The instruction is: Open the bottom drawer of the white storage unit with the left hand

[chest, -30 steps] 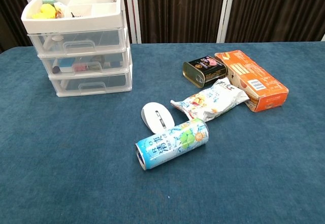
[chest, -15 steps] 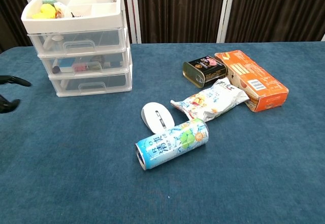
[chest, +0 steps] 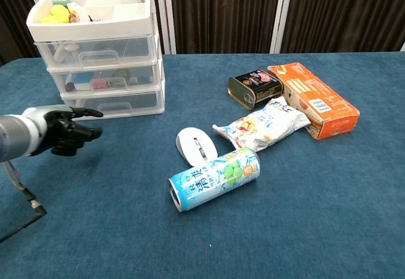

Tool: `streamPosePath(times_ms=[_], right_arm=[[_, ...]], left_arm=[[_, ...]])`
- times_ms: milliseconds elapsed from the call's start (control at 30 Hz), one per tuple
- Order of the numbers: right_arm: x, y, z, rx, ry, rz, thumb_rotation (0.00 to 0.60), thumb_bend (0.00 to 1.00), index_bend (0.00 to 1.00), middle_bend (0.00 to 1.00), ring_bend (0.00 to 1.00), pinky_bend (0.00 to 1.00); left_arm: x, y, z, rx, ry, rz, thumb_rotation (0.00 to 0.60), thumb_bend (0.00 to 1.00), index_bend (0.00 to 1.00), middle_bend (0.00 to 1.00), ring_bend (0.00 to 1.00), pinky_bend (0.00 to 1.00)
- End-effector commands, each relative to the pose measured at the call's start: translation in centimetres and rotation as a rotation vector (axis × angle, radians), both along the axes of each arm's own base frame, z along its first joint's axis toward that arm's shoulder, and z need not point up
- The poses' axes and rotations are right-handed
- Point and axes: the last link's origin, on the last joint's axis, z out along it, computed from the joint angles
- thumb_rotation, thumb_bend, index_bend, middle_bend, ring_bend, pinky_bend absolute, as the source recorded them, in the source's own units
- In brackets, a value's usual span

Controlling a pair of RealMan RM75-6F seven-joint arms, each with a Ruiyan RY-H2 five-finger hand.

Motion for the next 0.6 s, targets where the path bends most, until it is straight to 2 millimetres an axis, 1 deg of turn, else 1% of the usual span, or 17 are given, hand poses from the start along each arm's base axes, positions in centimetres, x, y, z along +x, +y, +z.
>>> streamPosePath(times_ms=[33, 300, 600], right_arm=[[0.1, 0.1, 0.0, -0.001, 0.001, 0.006, 0.6, 0.08, 0.0, 0.0, 0.0, 0.06], [0.1, 0.1, 0.0, 0.0, -0.003, 0.009, 0.6, 0.08, 0.0, 0.0, 0.0, 0.06], [0.1, 0.1, 0.0, -0.002, 0.002, 0.016, 0.6, 0.08, 0.0, 0.0, 0.0, 0.06]], left_arm=[[1.0, 0.5, -1.0, 0.023, -0.047, 0.021, 0.6, 0.57, 0.09, 1.0, 0.99, 1.0], [1.7, 1.1, -2.6, 0.045, -0.118, 0.07, 0.6, 0.57, 0.09, 1.0, 0.99, 1.0], [2.4, 1.6, -3.3, 0.056, -0.19, 0.074, 0.6, 0.57, 0.08, 1.0, 0.99, 1.0]])
